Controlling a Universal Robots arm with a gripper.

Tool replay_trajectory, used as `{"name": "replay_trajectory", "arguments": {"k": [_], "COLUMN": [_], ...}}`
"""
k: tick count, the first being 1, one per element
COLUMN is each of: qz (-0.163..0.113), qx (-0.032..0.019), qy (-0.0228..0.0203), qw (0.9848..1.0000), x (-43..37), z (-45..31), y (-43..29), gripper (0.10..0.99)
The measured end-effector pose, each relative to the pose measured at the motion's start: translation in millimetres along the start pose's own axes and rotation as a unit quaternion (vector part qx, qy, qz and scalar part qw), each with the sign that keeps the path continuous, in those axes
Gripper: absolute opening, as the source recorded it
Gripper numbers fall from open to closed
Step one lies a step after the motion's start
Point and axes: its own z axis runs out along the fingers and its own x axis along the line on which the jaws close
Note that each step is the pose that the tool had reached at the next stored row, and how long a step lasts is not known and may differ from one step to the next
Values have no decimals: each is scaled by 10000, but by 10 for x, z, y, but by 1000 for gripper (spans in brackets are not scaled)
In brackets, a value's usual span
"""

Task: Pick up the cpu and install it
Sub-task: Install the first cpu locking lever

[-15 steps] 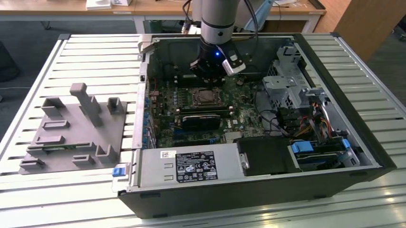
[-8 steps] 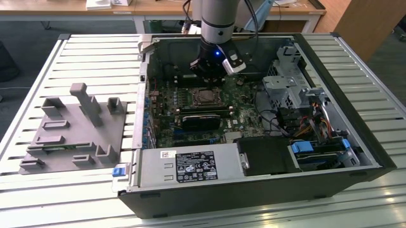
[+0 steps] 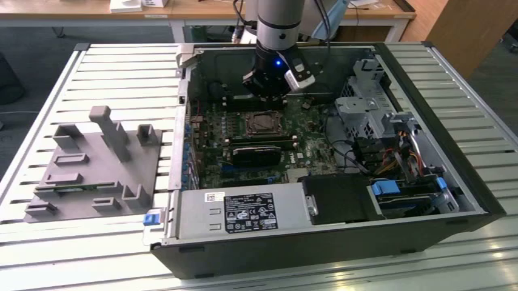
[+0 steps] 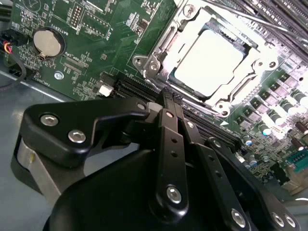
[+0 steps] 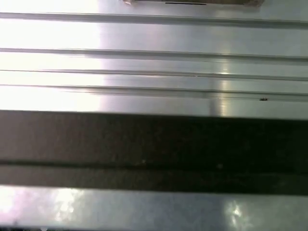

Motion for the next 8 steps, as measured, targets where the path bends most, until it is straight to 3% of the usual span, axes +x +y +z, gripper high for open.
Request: {"name": "replay_trajectory", "arguments": {"k": [8], "qz": [1], "qx": [0], "qy": [0], "qw": [10000], "x": [-22], "z": [0], "y": [-15], "gripper": [106]}}
